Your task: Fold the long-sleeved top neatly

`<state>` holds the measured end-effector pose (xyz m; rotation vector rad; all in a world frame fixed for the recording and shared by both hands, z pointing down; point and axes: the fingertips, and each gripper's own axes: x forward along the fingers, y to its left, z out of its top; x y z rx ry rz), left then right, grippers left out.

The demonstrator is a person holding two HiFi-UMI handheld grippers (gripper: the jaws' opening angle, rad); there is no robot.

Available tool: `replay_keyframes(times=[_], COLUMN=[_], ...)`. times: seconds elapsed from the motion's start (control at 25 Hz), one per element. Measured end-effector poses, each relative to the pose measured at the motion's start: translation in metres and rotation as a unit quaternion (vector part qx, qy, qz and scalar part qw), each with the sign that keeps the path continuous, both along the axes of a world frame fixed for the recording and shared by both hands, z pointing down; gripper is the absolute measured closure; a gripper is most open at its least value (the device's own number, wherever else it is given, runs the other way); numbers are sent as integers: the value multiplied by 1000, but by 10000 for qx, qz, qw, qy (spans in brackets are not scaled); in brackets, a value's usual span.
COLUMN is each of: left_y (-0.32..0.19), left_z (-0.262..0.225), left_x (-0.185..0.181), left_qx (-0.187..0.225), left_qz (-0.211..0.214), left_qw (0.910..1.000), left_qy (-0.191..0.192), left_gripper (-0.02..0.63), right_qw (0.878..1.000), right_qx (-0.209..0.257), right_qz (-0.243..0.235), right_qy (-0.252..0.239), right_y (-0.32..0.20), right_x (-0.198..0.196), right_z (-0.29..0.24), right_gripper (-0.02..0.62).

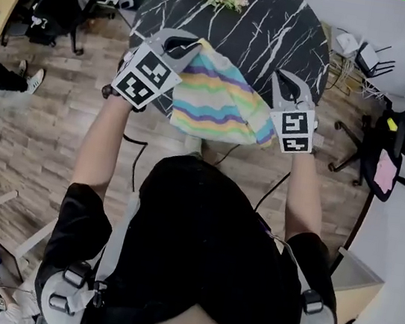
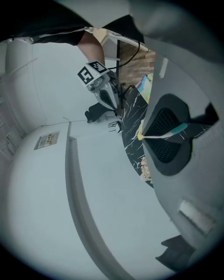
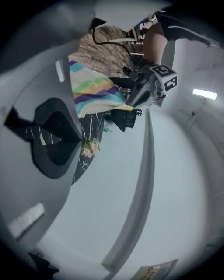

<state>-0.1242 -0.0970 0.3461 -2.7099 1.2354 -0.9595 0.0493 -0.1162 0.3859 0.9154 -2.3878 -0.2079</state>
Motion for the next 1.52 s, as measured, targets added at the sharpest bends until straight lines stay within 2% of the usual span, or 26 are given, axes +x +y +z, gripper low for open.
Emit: replay_keyframes(times=[0.08,0.32,0.4,0.56,0.72,0.96,1.32,1.52], left_y=[-5,-10,-8,-2,9,20,18,15], left_z=[5,16,17,17,15,20,41,50], left_x=[-6,-20,-24,-27,-28,-37,-51,-60], left_qx=[-89,-157,-190,-221,-231,-271,-574,-698], left_qz=[89,268,290,317,255,127,-33,-213], left_qw=[9998,9993,9990,9985,9985,9985,9975,9966], left_qy=[146,222,279,398,417,458,400,390], left_gripper=[584,584,584,584,584,584,584,584], right_qw=[9997,9975,9955,9881,9789,9663,9335,9054], right_qx=[-204,-625,-841,-1318,-1627,-1833,-2661,-3228], right_qz=[-106,-330,-438,-772,-1164,-1669,-2250,-2577], right_qy=[39,-29,-20,192,422,701,842,979], right_y=[4,7,6,5,7,6,-2,0], right_x=[-13,-38,-43,-51,-55,-68,-82,-89], right_z=[18,52,65,96,118,138,174,193], right_gripper=[591,588,566,485,465,449,413,403])
